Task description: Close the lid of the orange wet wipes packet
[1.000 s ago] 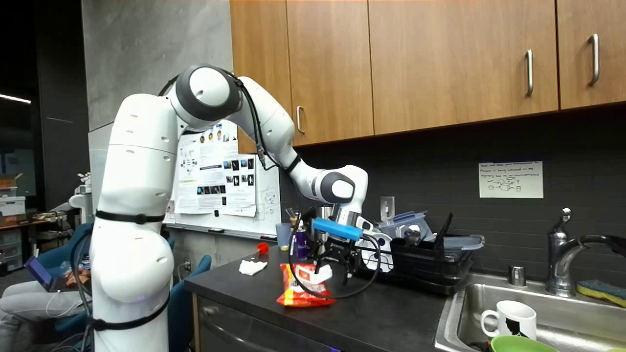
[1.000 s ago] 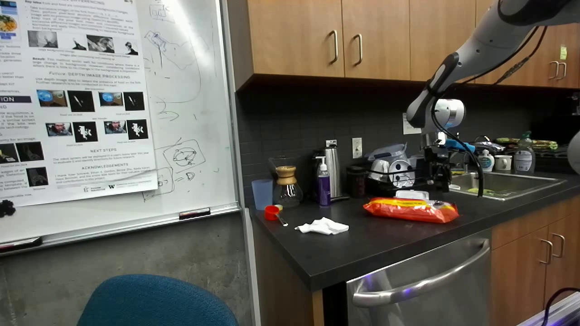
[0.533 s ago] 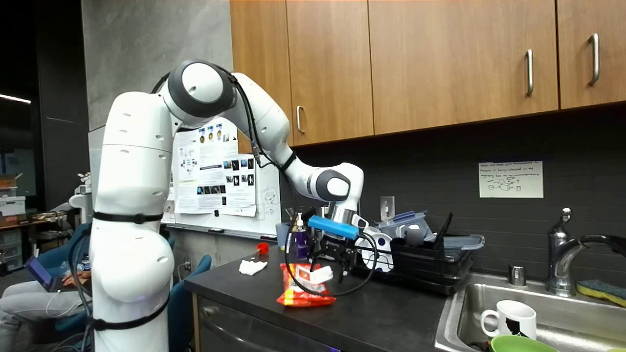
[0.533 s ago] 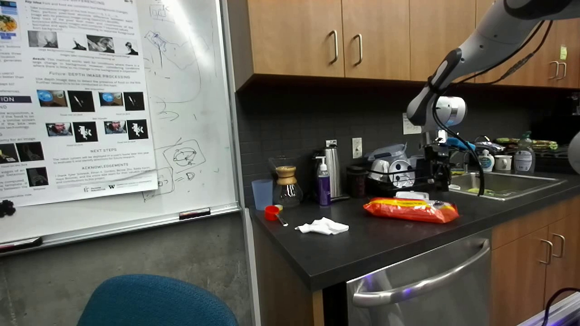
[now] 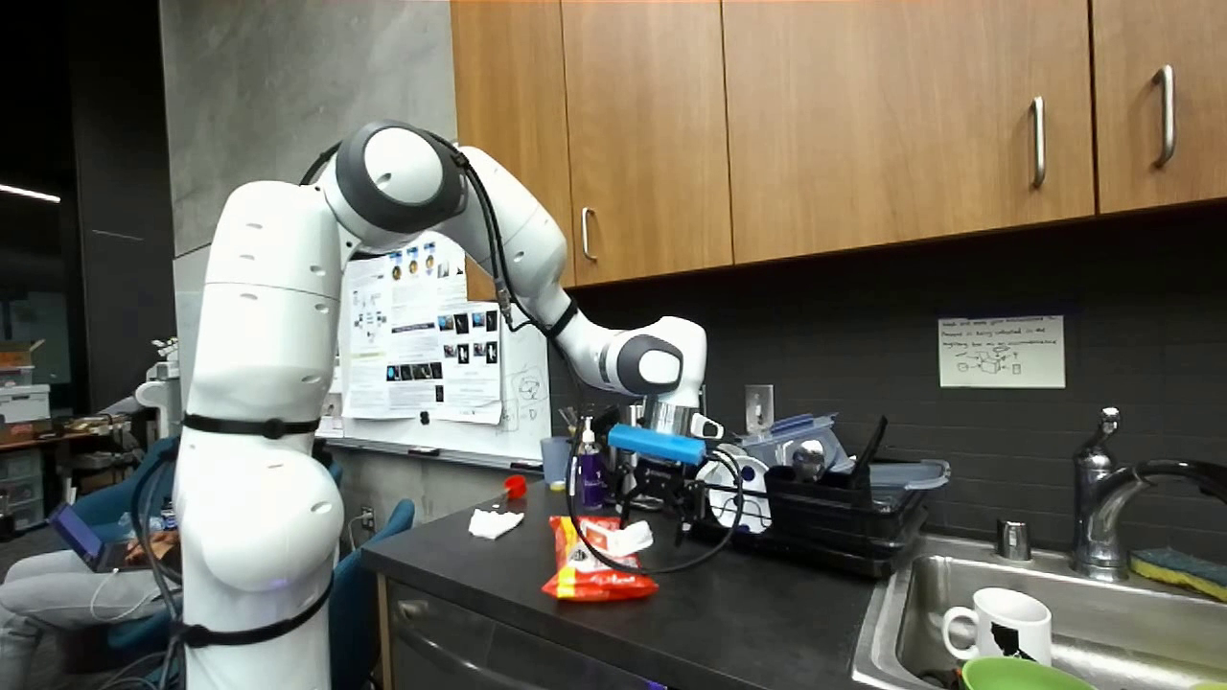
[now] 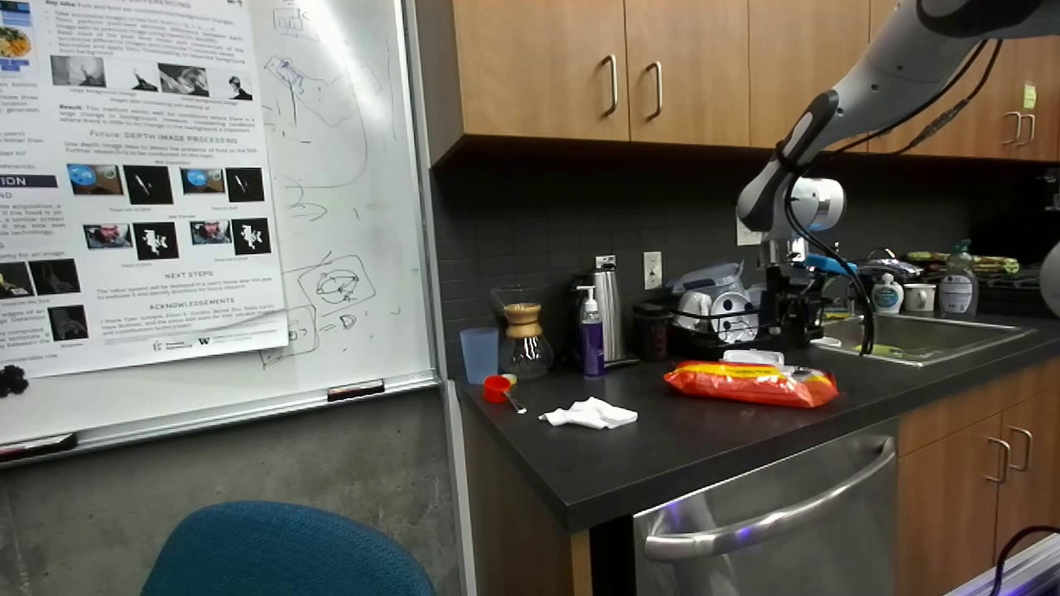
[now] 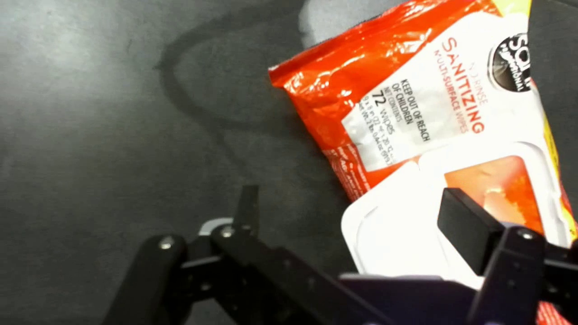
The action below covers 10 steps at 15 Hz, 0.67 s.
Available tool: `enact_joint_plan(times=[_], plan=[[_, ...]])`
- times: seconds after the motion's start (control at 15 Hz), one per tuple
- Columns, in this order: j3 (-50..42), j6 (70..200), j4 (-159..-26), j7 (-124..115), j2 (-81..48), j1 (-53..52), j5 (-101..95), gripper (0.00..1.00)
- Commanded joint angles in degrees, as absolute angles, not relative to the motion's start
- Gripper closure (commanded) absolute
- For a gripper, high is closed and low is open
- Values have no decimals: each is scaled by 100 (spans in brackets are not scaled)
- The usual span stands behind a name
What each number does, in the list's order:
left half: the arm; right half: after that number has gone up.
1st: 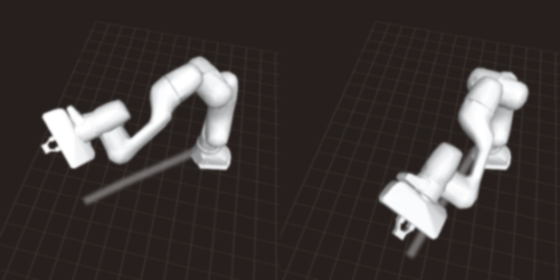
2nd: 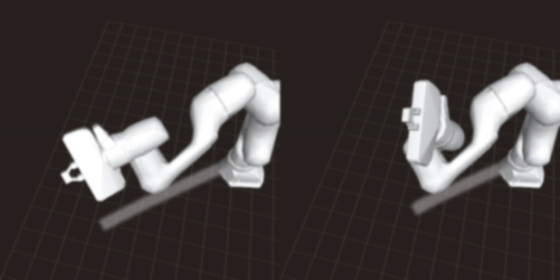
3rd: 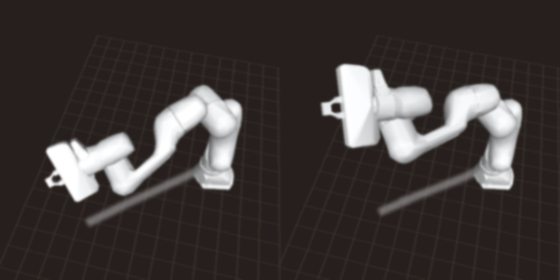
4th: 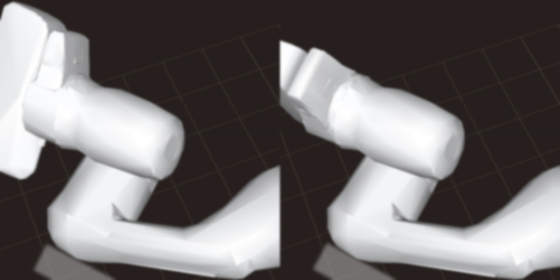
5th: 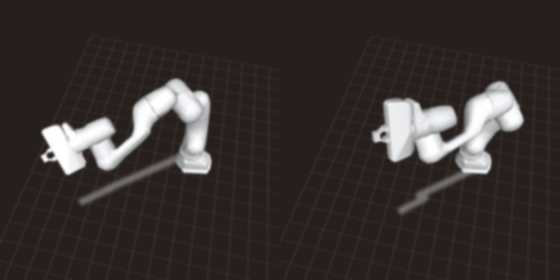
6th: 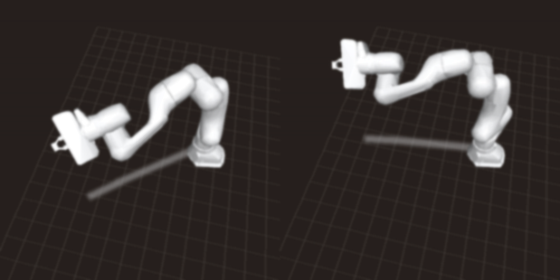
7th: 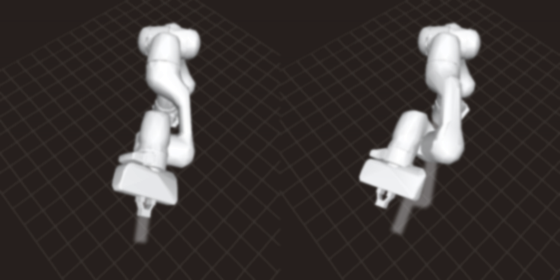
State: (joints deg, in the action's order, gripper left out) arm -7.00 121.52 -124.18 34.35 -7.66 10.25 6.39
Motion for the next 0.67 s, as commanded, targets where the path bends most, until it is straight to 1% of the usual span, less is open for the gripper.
enact_joint_plan(times=[0.0, 0.6], plan=[[-686, 12406, -12156, 3188, -1058, 1000, 421, 0], [-696, 12594, -11482, 2879, -1605, 1133, 83, 0]])
